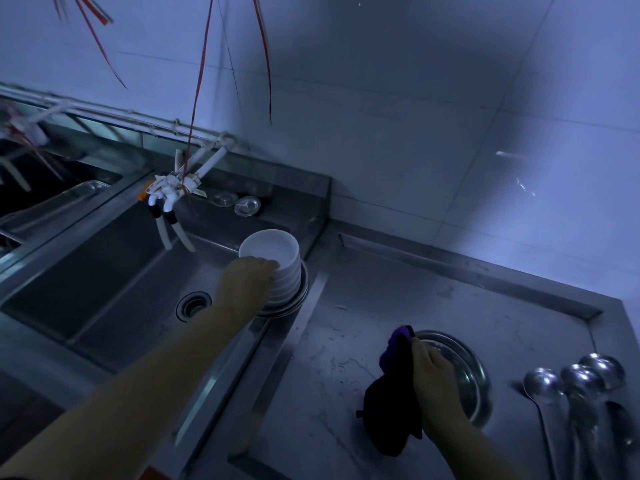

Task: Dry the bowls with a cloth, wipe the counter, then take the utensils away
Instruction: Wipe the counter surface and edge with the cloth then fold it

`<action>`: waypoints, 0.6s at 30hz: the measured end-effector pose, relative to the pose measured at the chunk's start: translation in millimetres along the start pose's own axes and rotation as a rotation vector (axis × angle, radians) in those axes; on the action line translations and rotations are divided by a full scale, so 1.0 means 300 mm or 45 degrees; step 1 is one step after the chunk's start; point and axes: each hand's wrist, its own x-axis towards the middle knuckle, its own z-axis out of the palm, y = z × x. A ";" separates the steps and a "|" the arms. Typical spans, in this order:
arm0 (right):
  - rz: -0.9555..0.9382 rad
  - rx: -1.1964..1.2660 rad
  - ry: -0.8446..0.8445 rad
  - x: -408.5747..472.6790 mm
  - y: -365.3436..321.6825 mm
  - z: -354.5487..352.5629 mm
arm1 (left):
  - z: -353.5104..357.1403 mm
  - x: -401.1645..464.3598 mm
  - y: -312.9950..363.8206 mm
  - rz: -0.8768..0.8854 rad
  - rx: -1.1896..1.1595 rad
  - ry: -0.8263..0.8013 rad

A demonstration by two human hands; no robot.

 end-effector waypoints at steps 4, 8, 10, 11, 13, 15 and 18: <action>-0.012 -0.037 0.030 -0.013 -0.002 0.014 | -0.020 -0.016 0.011 0.000 -0.081 0.213; -0.024 0.025 -0.021 -0.046 -0.025 0.029 | -0.049 -0.088 0.112 0.051 -0.304 0.299; -0.091 0.057 -0.062 -0.075 -0.047 0.041 | -0.060 -0.163 0.218 -0.058 -0.691 0.021; -0.142 0.074 -0.082 -0.094 -0.058 0.049 | -0.061 -0.201 0.274 -0.107 -0.849 -0.191; -0.247 0.090 -0.137 -0.139 -0.084 0.068 | -0.056 -0.257 0.362 -0.132 -1.110 -0.560; -0.318 0.162 -0.208 -0.184 -0.097 0.083 | -0.067 -0.282 0.410 -0.181 -1.522 -0.720; -0.392 0.320 -0.362 -0.249 -0.107 0.081 | -0.091 -0.305 0.403 -0.363 -1.814 -0.623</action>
